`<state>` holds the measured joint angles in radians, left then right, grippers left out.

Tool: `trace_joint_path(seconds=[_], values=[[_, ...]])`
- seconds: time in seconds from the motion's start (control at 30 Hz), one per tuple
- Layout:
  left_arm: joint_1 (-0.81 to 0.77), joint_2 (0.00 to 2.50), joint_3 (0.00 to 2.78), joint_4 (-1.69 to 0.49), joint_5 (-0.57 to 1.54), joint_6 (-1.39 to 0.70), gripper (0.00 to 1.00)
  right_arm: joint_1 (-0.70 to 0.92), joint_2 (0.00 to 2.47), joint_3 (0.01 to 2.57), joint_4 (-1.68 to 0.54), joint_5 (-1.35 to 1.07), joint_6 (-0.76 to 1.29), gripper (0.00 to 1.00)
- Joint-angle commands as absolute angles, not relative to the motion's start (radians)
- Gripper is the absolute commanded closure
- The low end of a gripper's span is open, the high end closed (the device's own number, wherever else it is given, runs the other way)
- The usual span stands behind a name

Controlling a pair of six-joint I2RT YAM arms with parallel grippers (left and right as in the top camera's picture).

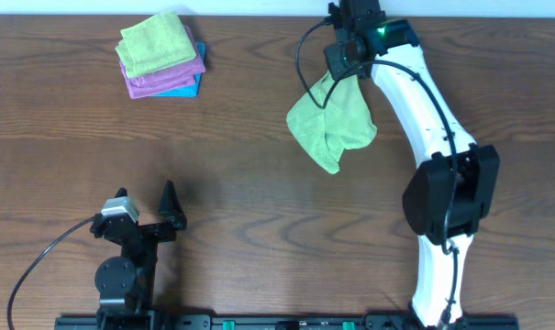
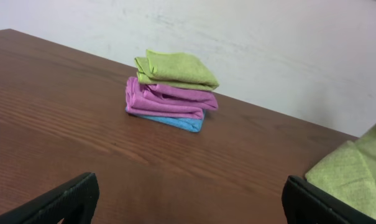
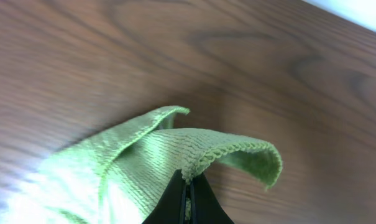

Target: Fold the cloth

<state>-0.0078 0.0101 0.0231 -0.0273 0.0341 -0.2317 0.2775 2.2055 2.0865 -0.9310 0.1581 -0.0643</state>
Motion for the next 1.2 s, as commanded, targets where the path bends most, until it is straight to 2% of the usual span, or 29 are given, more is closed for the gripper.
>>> trace_joint_path(seconds=[0.0,0.2,0.23,0.27,0.3,0.33,0.47,0.6,0.7,0.73,0.77,0.83,0.93,0.97,1.13,1.17], values=[[-0.01,0.004,0.005,-0.076,0.016,-0.221,0.05,0.257,2.163,2.103,-0.936,0.274,-0.08,0.98],[-0.01,0.004,0.005,-0.076,0.016,-0.221,0.05,0.249,2.145,2.103,-0.924,0.288,-0.103,0.98],[-0.01,0.004,0.005,-0.076,0.016,-0.221,0.05,0.241,2.145,2.099,-0.918,0.327,-0.101,0.81],[-0.01,0.004,0.005,-0.076,0.016,-0.221,0.05,0.231,2.145,2.092,-0.912,0.382,-0.088,0.5],[-0.01,0.004,0.005,-0.076,0.016,-0.221,0.05,0.223,2.145,2.089,-0.912,0.436,-0.076,0.13],[-0.01,0.004,0.005,-0.076,0.016,-0.221,0.05,0.215,2.145,2.089,-0.912,0.493,-0.067,0.01],[-0.01,0.004,0.005,-0.076,0.016,-0.221,0.05,0.2,2.139,2.089,-0.932,0.509,-0.061,0.01],[-0.01,0.004,0.005,-0.076,0.016,-0.221,0.05,0.204,2.138,2.089,-0.997,0.323,-0.06,0.01],[-0.01,0.004,0.005,-0.076,0.016,-0.221,0.05,0.205,2.138,2.088,-1.063,0.201,-0.06,0.09],[-0.01,0.004,0.005,-0.076,0.016,-0.221,0.05,0.205,2.138,2.088,-1.078,0.186,-0.06,0.15],[-0.01,0.004,0.005,-0.076,0.016,-0.221,0.05,0.205,2.138,2.088,-1.092,0.182,-0.06,0.19],[-0.01,0.004,0.005,-0.076,0.016,-0.221,0.05,0.203,2.138,2.088,-1.11,0.183,-0.06,0.21],[-0.01,0.004,0.005,-0.076,0.016,-0.221,0.05,0.197,2.137,2.088,-1.147,0.177,-0.06,0.34],[-0.01,0.004,0.005,-0.076,0.016,-0.221,0.05,0.197,2.137,2.088,-1.163,0.171,-0.059,0.35],[-0.01,0.004,0.005,-0.076,0.015,-0.221,0.05,0.197,2.127,2.089,-1.207,0.154,-0.02,0.83],[-0.01,0.004,0.005,-0.076,0.015,-0.221,0.05,0.197,2.117,2.089,-1.216,0.152,-0.012,0.9]])
